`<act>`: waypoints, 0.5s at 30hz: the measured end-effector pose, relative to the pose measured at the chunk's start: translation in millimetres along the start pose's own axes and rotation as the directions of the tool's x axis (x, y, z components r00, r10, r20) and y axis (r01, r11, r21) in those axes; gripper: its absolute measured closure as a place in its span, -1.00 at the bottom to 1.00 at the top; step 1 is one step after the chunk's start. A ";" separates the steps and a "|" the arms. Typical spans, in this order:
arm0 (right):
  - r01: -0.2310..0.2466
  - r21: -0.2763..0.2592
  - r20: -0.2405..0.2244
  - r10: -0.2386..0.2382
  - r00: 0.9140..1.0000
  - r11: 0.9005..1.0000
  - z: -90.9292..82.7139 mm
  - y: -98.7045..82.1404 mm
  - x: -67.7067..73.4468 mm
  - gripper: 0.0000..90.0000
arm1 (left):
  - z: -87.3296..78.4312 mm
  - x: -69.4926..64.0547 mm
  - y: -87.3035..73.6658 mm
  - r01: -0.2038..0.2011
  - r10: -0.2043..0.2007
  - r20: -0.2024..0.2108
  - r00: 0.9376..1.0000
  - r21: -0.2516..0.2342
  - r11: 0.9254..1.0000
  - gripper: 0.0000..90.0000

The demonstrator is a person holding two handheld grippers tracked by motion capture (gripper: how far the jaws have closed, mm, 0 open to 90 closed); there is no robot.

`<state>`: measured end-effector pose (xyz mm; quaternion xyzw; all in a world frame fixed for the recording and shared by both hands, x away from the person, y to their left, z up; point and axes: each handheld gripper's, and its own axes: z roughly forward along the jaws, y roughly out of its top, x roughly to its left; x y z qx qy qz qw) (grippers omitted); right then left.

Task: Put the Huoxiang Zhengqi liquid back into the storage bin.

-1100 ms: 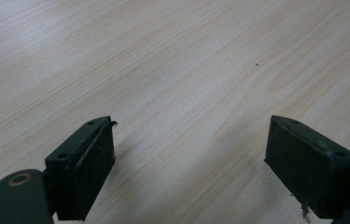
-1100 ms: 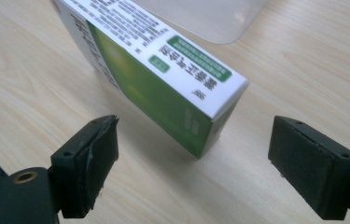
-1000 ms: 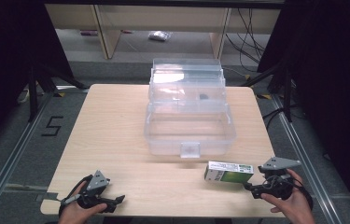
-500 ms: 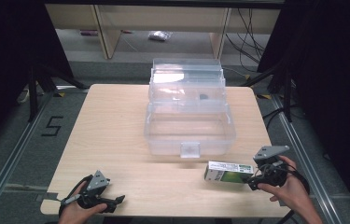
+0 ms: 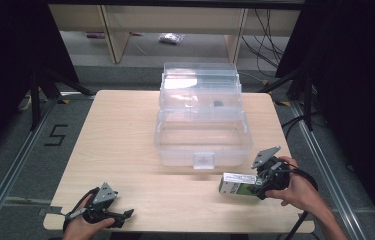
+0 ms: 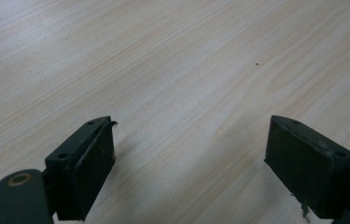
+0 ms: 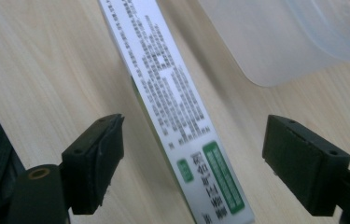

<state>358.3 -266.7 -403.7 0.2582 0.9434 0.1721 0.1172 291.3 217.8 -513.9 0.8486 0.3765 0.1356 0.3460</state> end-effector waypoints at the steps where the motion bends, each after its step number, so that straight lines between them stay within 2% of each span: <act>1: 0.037 0.006 -0.024 -0.036 0.999 0.999 4.6 5.6 -2.3 -0.47 | 0.0 -0.3 -0.1 0.001 -0.001 0.001 1.000 -0.002 1.000 -0.66; 3: 0.039 0.030 -0.030 -0.038 0.999 0.999 8.2 9.5 -2.3 -0.45 | 0.1 0.1 -0.1 -0.001 0.001 0.001 1.000 -0.001 1.000 -0.66; 4: 0.044 0.049 -0.037 -0.042 0.998 0.998 10.6 11.5 -2.0 -0.44 | -1.6 1.4 0.2 -0.020 0.020 0.011 1.000 0.015 1.000 -0.66; 6: 0.069 0.061 -0.050 -0.066 0.997 0.996 16.0 15.2 -4.2 -0.42 | -0.4 -0.5 -0.1 0.001 -0.001 0.008 1.000 -0.004 1.000 -0.66; 7: 0.060 0.076 -0.047 -0.056 0.997 0.995 17.7 16.6 -3.7 -0.42 | 0.0 -0.8 -0.4 0.010 -0.010 0.005 1.000 -0.004 1.000 -0.66; 8: 0.081 0.081 -0.058 -0.077 0.995 0.993 19.8 18.1 -4.7 -0.40 | -0.2 0.0 -0.2 0.000 0.000 0.002 1.000 -0.003 1.000 -0.66; 9: 0.069 0.092 -0.056 -0.064 0.996 0.993 21.2 19.2 -3.8 -0.38 | -0.5 0.3 -0.1 -0.001 0.001 0.004 1.000 -0.001 1.000 -0.66; 10: 0.091 0.095 -0.067 -0.085 0.994 0.991 23.1 20.5 -4.6 -0.35 | -0.1 0.2 0.0 0.004 -0.004 0.002 1.000 -0.004 1.000 -0.66; 12: 0.088 0.105 -0.067 -0.081 0.994 0.991 24.2 21.4 -4.1 -0.33 | -0.2 -0.2 -0.1 0.001 -0.001 0.003 1.000 -0.003 1.000 -0.66; 14: 0.121 0.136 -0.092 -0.109 0.990 0.983 27.3 24.9 -3.6 -0.23 | 0.3 -0.8 -0.2 0.009 -0.009 0.005 1.000 0.001 1.000 -0.66; 15: 0.118 0.147 -0.096 -0.105 0.990 0.982 27.3 25.6 -2.6 -0.21 | -0.3 0.0 -0.1 0.000 0.000 0.001 1.000 -0.003 1.000 -0.66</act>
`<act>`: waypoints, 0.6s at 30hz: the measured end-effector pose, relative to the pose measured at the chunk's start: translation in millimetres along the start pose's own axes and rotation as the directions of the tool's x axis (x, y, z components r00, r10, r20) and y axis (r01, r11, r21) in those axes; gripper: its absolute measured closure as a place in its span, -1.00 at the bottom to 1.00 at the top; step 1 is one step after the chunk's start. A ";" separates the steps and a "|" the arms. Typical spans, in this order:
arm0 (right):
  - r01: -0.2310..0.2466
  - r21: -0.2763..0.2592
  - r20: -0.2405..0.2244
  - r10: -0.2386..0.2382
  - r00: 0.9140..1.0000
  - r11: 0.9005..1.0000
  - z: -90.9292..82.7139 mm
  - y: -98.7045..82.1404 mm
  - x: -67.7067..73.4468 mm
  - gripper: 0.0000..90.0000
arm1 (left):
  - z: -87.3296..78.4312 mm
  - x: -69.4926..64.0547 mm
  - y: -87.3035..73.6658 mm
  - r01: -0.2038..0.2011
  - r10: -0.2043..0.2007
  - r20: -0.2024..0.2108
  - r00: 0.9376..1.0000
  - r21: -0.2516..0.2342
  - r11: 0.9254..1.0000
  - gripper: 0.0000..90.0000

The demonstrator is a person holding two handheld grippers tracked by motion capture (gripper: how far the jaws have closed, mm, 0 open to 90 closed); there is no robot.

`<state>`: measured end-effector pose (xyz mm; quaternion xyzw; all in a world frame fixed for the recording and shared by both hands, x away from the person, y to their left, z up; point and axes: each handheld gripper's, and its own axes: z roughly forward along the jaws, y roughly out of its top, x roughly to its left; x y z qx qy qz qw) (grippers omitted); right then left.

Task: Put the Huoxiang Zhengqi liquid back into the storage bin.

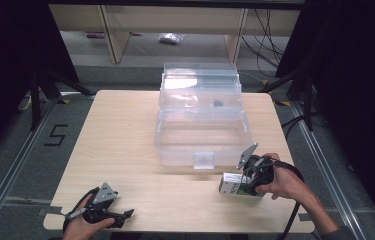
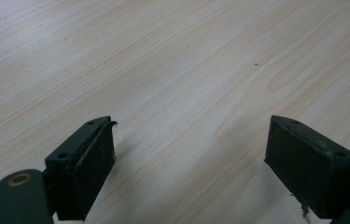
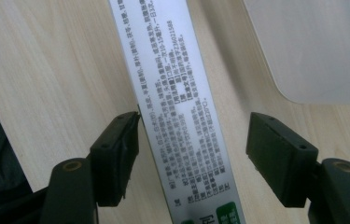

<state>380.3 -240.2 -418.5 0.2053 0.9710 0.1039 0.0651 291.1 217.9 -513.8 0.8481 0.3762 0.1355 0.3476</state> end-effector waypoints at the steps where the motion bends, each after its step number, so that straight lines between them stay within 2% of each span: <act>1: 0.026 0.003 0.011 -0.026 1.000 1.000 1.8 1.6 -0.8 -0.20 | -1.0 0.9 0.1 -0.012 0.012 0.010 1.000 0.012 1.000 -0.66; 2: 0.032 0.015 0.007 -0.032 0.999 0.999 2.4 2.8 -0.8 -0.14 | -0.7 0.4 0.1 -0.011 0.011 0.010 1.000 0.011 1.000 -0.66; 3: 0.058 0.023 -0.002 -0.058 0.998 0.998 3.7 4.2 -1.5 -0.13 | 0.6 -1.1 -0.3 0.012 -0.012 0.011 1.000 0.001 1.000 -0.66; 5: 0.054 0.034 0.010 -0.055 0.998 0.998 4.5 5.4 -0.5 -0.12 | 1.0 -0.7 -0.2 0.011 -0.011 0.004 1.000 0.005 1.000 -0.66; 7: 0.066 0.054 0.003 -0.067 0.998 0.996 7.0 8.3 -0.5 -0.07 | 0.3 0.0 0.0 0.001 -0.001 0.003 1.000 0.000 1.000 -0.66; 8: 0.091 0.069 0.008 -0.091 0.996 0.993 9.1 10.5 -1.4 -0.03 | -1.4 0.9 0.2 -0.017 0.017 0.011 1.000 0.014 1.000 -0.66; 10: 0.076 0.097 0.005 -0.077 0.997 0.992 10.3 11.8 -0.2 0.00 | -1.0 0.9 0.1 -0.011 0.011 0.007 1.000 0.011 1.000 -0.66; 12: 0.090 0.110 -0.007 -0.090 0.996 0.990 12.9 13.1 -1.5 0.04 | -1.6 1.1 0.2 -0.020 0.019 0.012 1.000 0.016 1.000 -0.66; 15: 0.083 0.128 -0.017 -0.082 0.996 0.988 14.2 13.8 -0.5 0.09 | -1.4 0.9 0.1 -0.017 0.017 0.012 1.000 0.013 1.000 -0.66; 16: 0.107 0.138 -0.027 -0.105 0.994 0.985 15.7 14.8 -1.9 0.11 | 0.0 0.1 0.0 0.004 -0.004 0.001 1.000 -0.003 1.000 -0.66; 18: 0.111 0.140 -0.033 -0.107 0.994 0.984 16.5 15.1 -2.4 0.12 | -0.3 -0.2 0.1 0.004 -0.003 0.009 1.000 -0.002 1.000 -0.66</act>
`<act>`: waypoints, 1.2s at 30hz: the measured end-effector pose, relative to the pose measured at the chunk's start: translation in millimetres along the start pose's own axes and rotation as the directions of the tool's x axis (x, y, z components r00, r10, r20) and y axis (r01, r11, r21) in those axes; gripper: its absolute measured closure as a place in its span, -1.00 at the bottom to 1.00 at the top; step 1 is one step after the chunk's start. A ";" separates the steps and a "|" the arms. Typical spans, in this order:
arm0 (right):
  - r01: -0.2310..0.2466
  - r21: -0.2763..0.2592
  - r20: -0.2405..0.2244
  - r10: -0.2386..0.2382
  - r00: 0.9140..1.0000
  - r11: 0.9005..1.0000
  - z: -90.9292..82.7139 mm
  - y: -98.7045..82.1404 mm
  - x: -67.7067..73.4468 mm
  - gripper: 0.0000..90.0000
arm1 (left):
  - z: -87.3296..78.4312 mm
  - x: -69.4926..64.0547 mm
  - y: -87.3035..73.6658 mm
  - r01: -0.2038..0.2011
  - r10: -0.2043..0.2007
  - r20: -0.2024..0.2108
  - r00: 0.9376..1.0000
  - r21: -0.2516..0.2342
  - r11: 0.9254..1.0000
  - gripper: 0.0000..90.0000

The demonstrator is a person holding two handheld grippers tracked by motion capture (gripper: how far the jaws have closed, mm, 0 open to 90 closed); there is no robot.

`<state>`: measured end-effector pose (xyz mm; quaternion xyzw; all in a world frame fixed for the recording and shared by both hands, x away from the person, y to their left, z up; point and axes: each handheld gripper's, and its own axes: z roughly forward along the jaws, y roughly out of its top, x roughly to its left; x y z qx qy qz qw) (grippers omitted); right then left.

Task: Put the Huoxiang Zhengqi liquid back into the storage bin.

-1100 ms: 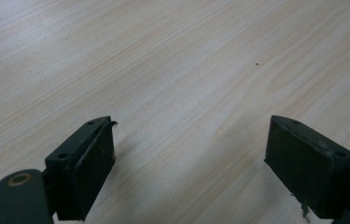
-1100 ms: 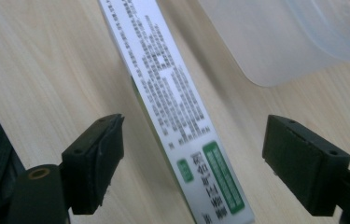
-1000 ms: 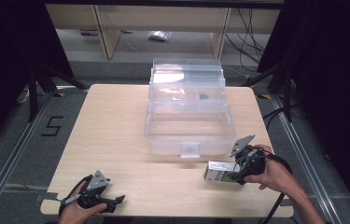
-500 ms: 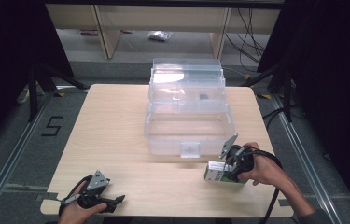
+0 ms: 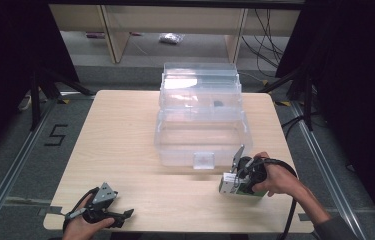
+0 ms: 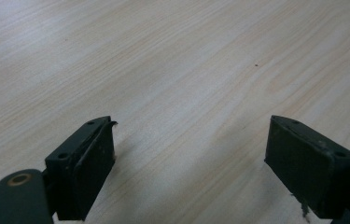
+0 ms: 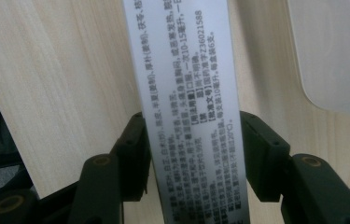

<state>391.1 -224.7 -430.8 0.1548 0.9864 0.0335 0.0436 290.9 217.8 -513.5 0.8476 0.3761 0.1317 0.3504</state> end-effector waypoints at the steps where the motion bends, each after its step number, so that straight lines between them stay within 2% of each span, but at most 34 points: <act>1: 0.006 0.014 -0.010 -0.006 1.000 1.000 1.3 1.2 -0.3 0.19 | -0.7 0.6 0.1 -0.016 0.016 0.002 1.000 0.012 1.000 -0.66; 3: 0.018 0.016 -0.016 -0.017 1.000 1.000 1.7 2.0 -0.7 0.21 | 0.5 0.3 0.1 -0.005 0.005 -0.008 1.000 0.006 1.000 -0.66; 4: 0.018 0.029 -0.027 -0.017 0.999 0.999 2.4 3.4 -0.5 0.28 | -1.4 1.5 0.2 -0.022 0.022 0.002 1.000 0.019 1.000 -0.66; 6: 0.027 0.034 -0.028 -0.026 0.999 0.999 2.6 4.1 -0.1 0.29 | -1.3 1.1 0.1 -0.018 0.018 0.001 1.000 0.015 1.000 -0.66; 7: 0.050 0.043 -0.019 -0.049 0.999 0.998 2.3 5.1 1.1 0.33 | -1.3 1.1 0.1 -0.021 0.021 0.002 1.000 0.016 1.000 -0.66; 9: 0.052 0.049 -0.008 -0.051 0.999 0.997 1.1 5.5 2.6 0.35 | -1.1 1.3 0.2 -0.021 0.021 0.002 1.000 0.017 1.000 -0.66; 10: 0.081 0.057 -0.015 -0.080 0.997 0.995 1.2 6.5 1.2 0.40 | -0.8 0.9 0.2 -0.015 0.015 0.002 1.000 0.012 1.000 -0.66; 11: 0.079 0.069 -0.008 -0.079 0.997 0.994 0.0 8.0 1.9 0.42 | 0.9 -0.9 -0.4 0.012 -0.012 -0.002 1.000 -0.001 1.000 -0.66; 12: 0.107 0.069 0.003 -0.107 0.994 0.992 0.3 8.6 0.1 0.43 | 0.9 -0.8 -0.4 0.011 -0.011 -0.003 1.000 -0.001 1.000 -0.66; 15: 0.117 0.089 0.014 -0.119 0.993 0.989 -3.4 9.5 -1.6 0.43 | 0.5 0.3 0.0 -0.002 0.002 -0.008 1.000 0.005 1.000 -0.66; 17: 0.097 0.076 0.016 -0.099 0.995 0.992 -14.7 8.6 -5.3 0.44 | 0.7 -0.1 -0.1 0.000 0.000 -0.005 1.000 0.003 1.000 -0.66; 20: 0.091 0.062 0.022 -0.093 0.995 0.994 -26.2 8.5 -6.6 0.44 | 0.9 0.1 0.1 0.000 0.000 -0.007 1.000 0.004 1.000 -0.66; 21: 0.063 0.067 0.024 -0.065 0.998 0.996 -34.1 9.0 -5.5 0.43 | 0.9 -0.1 0.2 0.001 -0.001 -0.007 1.000 0.002 1.000 -0.66; 22: 0.105 0.051 0.037 -0.107 0.994 0.993 -39.0 9.9 -8.4 0.43 | 0.9 -0.4 0.1 0.001 -0.001 -0.006 1.000 0.002 1.000 -0.66; 23: 0.084 0.058 0.024 -0.086 0.996 0.995 -47.8 12.6 -6.8 0.43 | 0.8 0.1 0.1 -0.004 0.004 -0.005 1.000 0.008 1.000 -0.66; 25: 0.083 0.051 0.019 -0.084 0.996 0.995 -50.7 13.4 -6.7 0.43 | 1.1 -0.1 0.0 0.001 -0.001 -0.007 1.000 0.003 1.000 -0.66; 26: 0.102 0.029 0.017 -0.103 0.995 0.994 -58.7 17.0 -8.5 0.43 | 0.8 0.1 0.0 0.001 -0.001 -0.007 1.000 0.001 1.000 -0.66; 27: 0.102 0.029 0.017 -0.103 0.995 0.994 -58.7 17.0 -8.5 0.43 | 0.8 0.1 0.0 0.001 -0.001 -0.007 1.000 0.001 1.000 -0.66; 28: 0.136 0.015 0.026 -0.137 0.990 0.991 -65.9 21.2 -10.6 0.43 | 1.0 -0.2 -0.1 0.001 -0.001 -0.006 1.000 0.004 1.000 -0.66; 31: 0.133 0.007 0.020 -0.133 0.991 0.991 -75.6 26.1 -12.6 0.43 | 1.0 0.3 -0.1 0.000 0.000 -0.007 1.000 0.004 1.000 -0.66; 32: 0.114 0.002 0.030 -0.114 0.993 0.994 -79.7 27.8 -12.2 0.43 | 0.9 0.1 0.0 0.000 0.000 -0.006 1.000 0.004 1.000 -0.66; 33: 0.148 -0.007 0.033 -0.148 0.988 0.989 -82.9 31.0 -15.0 0.43 | 0.9 0.1 0.0 0.000 0.000 -0.006 1.000 0.004 1.000 -0.66; 36: 0.161 -0.014 0.044 -0.160 0.986 0.987 -92.2 38.3 -18.5 0.43 | 0.8 0.0 0.1 -0.002 0.002 -0.006 1.000 0.004 1.000 -0.66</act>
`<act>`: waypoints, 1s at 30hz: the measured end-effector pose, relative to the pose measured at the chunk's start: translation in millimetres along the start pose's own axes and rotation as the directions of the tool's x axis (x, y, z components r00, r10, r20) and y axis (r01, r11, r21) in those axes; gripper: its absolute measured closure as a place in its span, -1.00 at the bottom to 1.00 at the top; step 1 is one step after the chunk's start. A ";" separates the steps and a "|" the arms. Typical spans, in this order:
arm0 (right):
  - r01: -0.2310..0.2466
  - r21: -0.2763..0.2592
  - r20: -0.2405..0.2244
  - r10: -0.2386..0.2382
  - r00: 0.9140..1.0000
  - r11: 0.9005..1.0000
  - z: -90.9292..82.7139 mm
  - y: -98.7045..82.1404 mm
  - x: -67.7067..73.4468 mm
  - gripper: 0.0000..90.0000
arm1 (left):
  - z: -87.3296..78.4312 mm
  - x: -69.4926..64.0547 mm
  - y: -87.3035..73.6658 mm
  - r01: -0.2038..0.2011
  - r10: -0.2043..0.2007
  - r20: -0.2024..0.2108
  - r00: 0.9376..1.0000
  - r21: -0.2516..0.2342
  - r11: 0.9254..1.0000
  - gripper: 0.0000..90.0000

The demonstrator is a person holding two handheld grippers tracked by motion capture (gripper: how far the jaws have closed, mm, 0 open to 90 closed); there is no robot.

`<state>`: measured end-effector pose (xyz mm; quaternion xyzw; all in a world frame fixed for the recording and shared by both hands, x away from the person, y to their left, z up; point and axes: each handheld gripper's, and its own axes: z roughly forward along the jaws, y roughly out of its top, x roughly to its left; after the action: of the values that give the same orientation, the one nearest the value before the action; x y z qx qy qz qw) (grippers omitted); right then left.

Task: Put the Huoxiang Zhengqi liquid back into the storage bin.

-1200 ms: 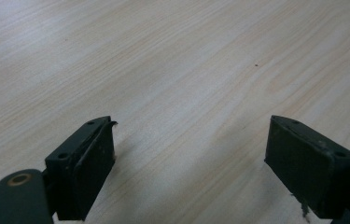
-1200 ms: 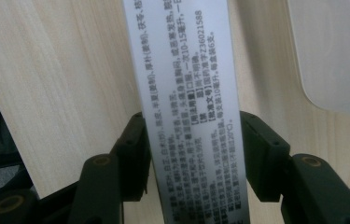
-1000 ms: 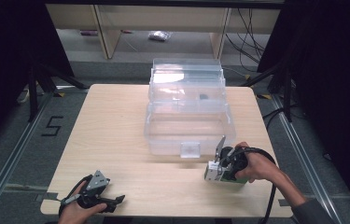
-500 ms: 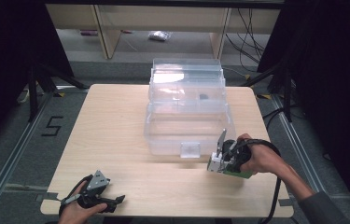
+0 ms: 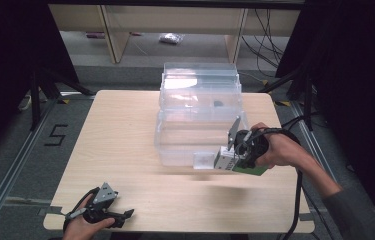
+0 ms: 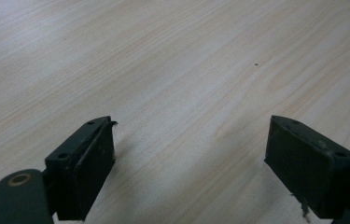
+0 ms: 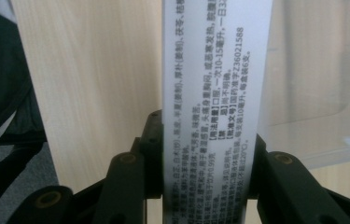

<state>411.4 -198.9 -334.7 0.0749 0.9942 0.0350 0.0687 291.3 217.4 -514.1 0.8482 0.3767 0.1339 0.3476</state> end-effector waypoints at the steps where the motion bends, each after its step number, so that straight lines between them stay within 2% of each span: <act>1: -0.013 0.010 0.003 0.013 1.000 1.000 -3.2 2.6 -0.1 0.43 | 0.0 0.0 0.0 0.000 0.000 0.000 1.000 0.000 1.000 -0.66; 3: -0.016 0.012 0.013 0.016 1.000 1.000 -9.5 8.5 -3.2 0.43 | 0.0 -0.2 -0.1 0.002 -0.002 0.000 1.000 -0.001 1.000 -0.66; 5: 0.001 0.012 0.018 -0.001 1.000 1.000 -13.3 12.2 -5.6 0.43 | 0.1 0.0 -0.1 0.001 -0.001 0.001 1.000 0.000 1.000 -0.66; 6: 0.021 -0.008 0.027 -0.021 0.999 1.000 -18.3 17.3 -10.7 0.43 | 0.2 0.2 -0.1 0.003 -0.003 0.001 1.000 -0.001 1.000 -0.66; 7: 0.021 -0.008 0.027 -0.021 0.999 1.000 -18.3 17.3 -10.7 0.43 | 0.2 0.2 -0.1 0.003 -0.003 0.001 1.000 -0.001 1.000 -0.66; 8: -0.002 -0.009 0.037 0.002 0.999 1.000 -26.3 24.4 -14.5 0.43 | 0.4 -0.2 -0.2 0.002 -0.002 0.002 1.000 -0.001 1.000 -0.66; 10: 0.047 -0.014 0.041 -0.047 0.998 0.999 -28.3 28.6 -21.6 0.43 | -0.1 0.2 -0.2 0.000 0.000 0.002 1.000 0.000 1.000 -0.66; 12: 0.044 0.007 0.045 -0.044 0.998 0.999 -30.9 33.5 -26.5 0.43 | 0.0 0.0 -0.2 0.007 -0.007 0.004 1.000 -0.007 1.000 -0.66; 13: 0.044 0.007 0.045 -0.044 0.998 0.999 -30.9 33.5 -26.5 0.43 | 0.0 0.0 -0.2 0.007 -0.007 0.004 1.000 -0.007 1.000 -0.66; 14: 0.065 -0.001 0.050 -0.065 0.997 0.998 -31.4 37.5 -33.9 0.43 | 0.0 0.2 -0.2 0.000 0.000 0.002 1.000 -0.001 1.000 -0.66; 18: 0.057 0.008 0.050 -0.058 0.997 0.998 -32.0 41.4 -40.5 0.43 | -0.1 0.2 -0.2 0.003 -0.003 0.007 1.000 -0.003 1.000 -0.66; 19: 0.090 0.003 0.054 -0.090 0.994 0.996 -31.0 44.0 -47.9 0.43 | -0.1 0.0 -0.4 0.002 -0.002 0.006 1.000 -0.002 1.000 -0.66; 20: 0.079 0.005 0.045 -0.079 0.996 0.997 -30.3 45.0 -50.0 0.43 | -0.2 0.0 -0.5 0.001 -0.001 0.006 1.000 -0.001 1.000 -0.66; 21: 0.091 0.007 0.044 -0.091 0.995 0.996 -29.2 45.8 -52.7 0.43 | -0.2 0.4 -0.4 0.001 -0.001 0.004 1.000 -0.002 1.000 -0.66; 22: 0.077 0.016 0.038 -0.078 0.996 0.997 -26.9 47.3 -55.3 0.43 | -1.9 1.1 -0.1 -0.014 0.014 0.011 1.000 0.010 1.000 -0.66; 23: 0.115 0.014 0.045 -0.115 0.992 0.993 -24.0 48.8 -59.4 0.43 | -1.6 0.9 -0.1 -0.011 0.011 0.012 1.000 0.007 1.000 -0.66; 26: 0.108 0.018 0.039 -0.108 0.993 0.994 -18.2 50.9 -66.1 0.43 | 0.4 -0.4 -0.5 0.012 -0.012 0.008 1.000 0.003 1.000 -0.66; 28: 0.084 0.037 0.036 -0.085 0.996 0.996 -12.9 52.6 -73.4 0.43 | -0.1 0.0 -0.2 0.001 -0.001 0.004 1.000 0.001 1.000 -0.66; 30: 0.086 0.034 0.032 -0.087 0.996 0.996 -4.2 53.8 -82.4 0.43 | 0.2 -0.9 -0.9 0.016 -0.016 0.009 1.000 -0.005 1.000 -0.66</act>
<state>499.2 -158.7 -315.4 0.0335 0.9957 0.0146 0.0853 290.3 217.1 -514.8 0.8449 0.3814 0.1285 0.3523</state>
